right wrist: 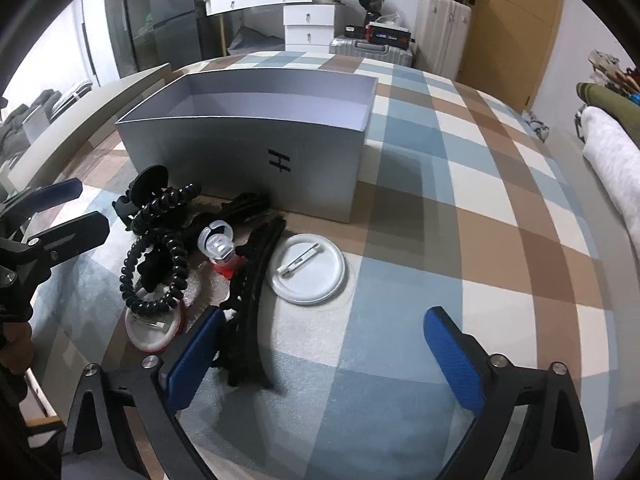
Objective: Organize jewelry
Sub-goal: 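Withdraw both open tools from the box back toward the accessory pile, then grasp the black comb-style hair clip with the right tool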
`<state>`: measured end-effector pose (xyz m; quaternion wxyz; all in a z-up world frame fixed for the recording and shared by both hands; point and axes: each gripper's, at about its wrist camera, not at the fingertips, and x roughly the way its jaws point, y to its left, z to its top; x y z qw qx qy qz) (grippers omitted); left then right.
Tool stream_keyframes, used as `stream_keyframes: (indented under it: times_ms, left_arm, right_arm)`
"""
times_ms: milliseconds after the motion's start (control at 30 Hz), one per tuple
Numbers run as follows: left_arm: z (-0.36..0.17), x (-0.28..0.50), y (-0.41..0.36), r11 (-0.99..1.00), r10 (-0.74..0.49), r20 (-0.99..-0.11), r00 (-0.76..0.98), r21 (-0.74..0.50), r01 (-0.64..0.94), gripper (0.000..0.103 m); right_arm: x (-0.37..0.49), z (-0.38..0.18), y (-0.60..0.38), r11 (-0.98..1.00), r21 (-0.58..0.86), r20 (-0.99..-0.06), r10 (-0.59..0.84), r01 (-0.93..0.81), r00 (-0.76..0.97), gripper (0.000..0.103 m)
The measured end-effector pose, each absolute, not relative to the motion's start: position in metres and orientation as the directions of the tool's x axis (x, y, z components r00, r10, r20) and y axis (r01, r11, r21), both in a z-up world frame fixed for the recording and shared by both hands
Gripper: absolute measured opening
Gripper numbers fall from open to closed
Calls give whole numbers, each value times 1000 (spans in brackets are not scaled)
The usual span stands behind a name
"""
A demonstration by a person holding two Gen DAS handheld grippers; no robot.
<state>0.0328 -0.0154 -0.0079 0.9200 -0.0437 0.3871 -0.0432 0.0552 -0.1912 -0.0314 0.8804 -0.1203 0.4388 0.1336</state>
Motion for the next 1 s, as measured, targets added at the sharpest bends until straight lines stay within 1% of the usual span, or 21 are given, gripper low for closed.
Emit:
stream_keyframes:
  times_ms: [200, 300, 367, 400, 433, 467, 500, 567, 633, 867, 1000]
  left_arm:
    - [-9, 33, -12, 991, -120, -711, 693, -130, 38, 102]
    - [-9, 33, -13, 990, -123, -711, 693, -134, 39, 102]
    - [-10, 33, -13, 990, -124, -712, 692, -134, 39, 102]
    - [-10, 33, -13, 990, -125, -712, 691, -135, 40, 102]
    - [-9, 34, -13, 990, -125, -712, 691, -135, 40, 102]
    - [-10, 33, -13, 990, -124, -713, 690, -135, 39, 102]
    - [-10, 33, -13, 990, -125, -713, 690, -135, 40, 102]
    - [-10, 33, -13, 990, -125, -713, 690, -134, 40, 102]
    - [-10, 33, -14, 990, -125, -714, 689, -134, 41, 102]
    - [-9, 33, -15, 990, -127, -714, 689, -132, 46, 102]
    - [-9, 33, -16, 990, -128, -714, 688, -133, 45, 102]
  right_arm:
    - [56, -29, -202, 940, -117, -799, 102, -320, 593, 93]
    - [57, -29, -206, 941, -90, -801, 126, -326, 585, 89]
    - [56, -28, -202, 936, -82, -800, 143, -342, 583, 81]
    - [55, -28, -199, 933, -83, -798, 149, -351, 584, 80]
    - [53, -27, -195, 926, -85, -795, 159, -367, 585, 75]
    - [52, -27, -191, 918, -84, -793, 174, -387, 584, 67]
    - [50, -26, -188, 913, -81, -793, 185, -401, 581, 63]
    - [48, -26, -184, 901, -70, -793, 210, -427, 571, 45]
    - [45, -26, -181, 893, -74, -792, 218, -444, 570, 39]
    - [40, -28, -167, 860, -64, -796, 262, -507, 545, 41]
    - [41, -29, -162, 853, -63, -793, 272, -518, 545, 39]
